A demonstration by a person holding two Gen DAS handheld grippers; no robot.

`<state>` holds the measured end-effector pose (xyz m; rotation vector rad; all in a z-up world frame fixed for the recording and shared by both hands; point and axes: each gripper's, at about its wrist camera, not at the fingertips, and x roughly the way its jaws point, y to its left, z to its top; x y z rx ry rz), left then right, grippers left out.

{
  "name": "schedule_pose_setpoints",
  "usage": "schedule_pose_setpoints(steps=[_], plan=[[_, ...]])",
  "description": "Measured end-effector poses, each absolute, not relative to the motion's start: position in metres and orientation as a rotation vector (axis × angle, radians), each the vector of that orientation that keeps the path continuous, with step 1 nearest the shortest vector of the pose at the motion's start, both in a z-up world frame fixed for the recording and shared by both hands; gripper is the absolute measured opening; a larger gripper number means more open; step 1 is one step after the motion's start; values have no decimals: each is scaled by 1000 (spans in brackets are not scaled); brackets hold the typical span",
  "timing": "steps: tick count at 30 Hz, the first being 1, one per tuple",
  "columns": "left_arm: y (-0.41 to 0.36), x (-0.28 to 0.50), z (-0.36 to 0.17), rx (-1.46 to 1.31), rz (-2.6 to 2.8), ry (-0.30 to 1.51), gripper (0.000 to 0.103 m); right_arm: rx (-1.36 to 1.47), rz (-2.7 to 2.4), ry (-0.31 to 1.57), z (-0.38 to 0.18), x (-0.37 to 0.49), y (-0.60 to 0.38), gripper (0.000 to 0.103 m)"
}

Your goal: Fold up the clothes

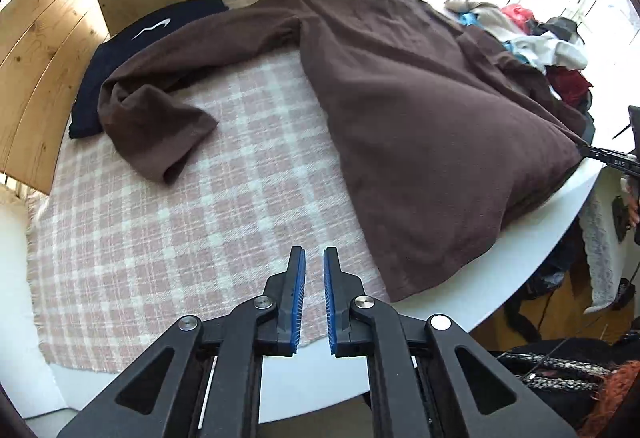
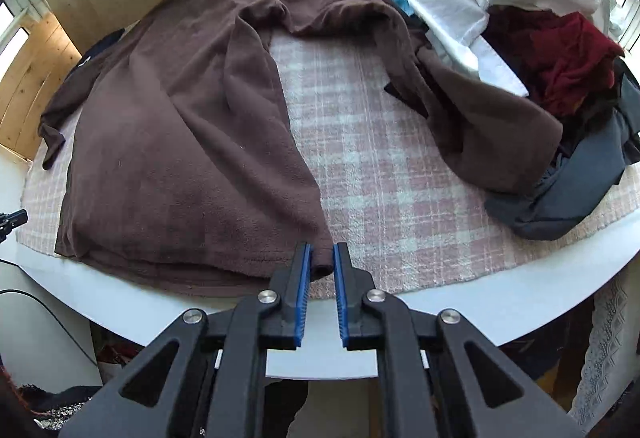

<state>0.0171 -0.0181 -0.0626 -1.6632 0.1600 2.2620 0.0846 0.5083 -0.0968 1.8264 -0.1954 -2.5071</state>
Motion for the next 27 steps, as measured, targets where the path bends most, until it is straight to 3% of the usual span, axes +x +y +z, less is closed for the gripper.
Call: schedule_pose_setpoints(steps=[2,6,8,16,21,27], plan=[[-14,34,-74,-1653,2219,132,9,1837,-2479,-198,-107,95,514,12],[18,65,-83,-1590,2172,234,29,1767,-2451,-193,-110,113,515,22],[36,67,-90,-1579,2172,325,29,1760,-2437,-176,-111,117,513,28],[94,68,-119,-1549,2123,677,30,1733,-2400,-166,-112,131,503,28],[80,56,-114,-1574,2141,502,12,1699,-2403,-156,-112,132,498,28],[41,52,-82,-1546,2211,158,10,1682,-2459,-35,-118,117,488,28]])
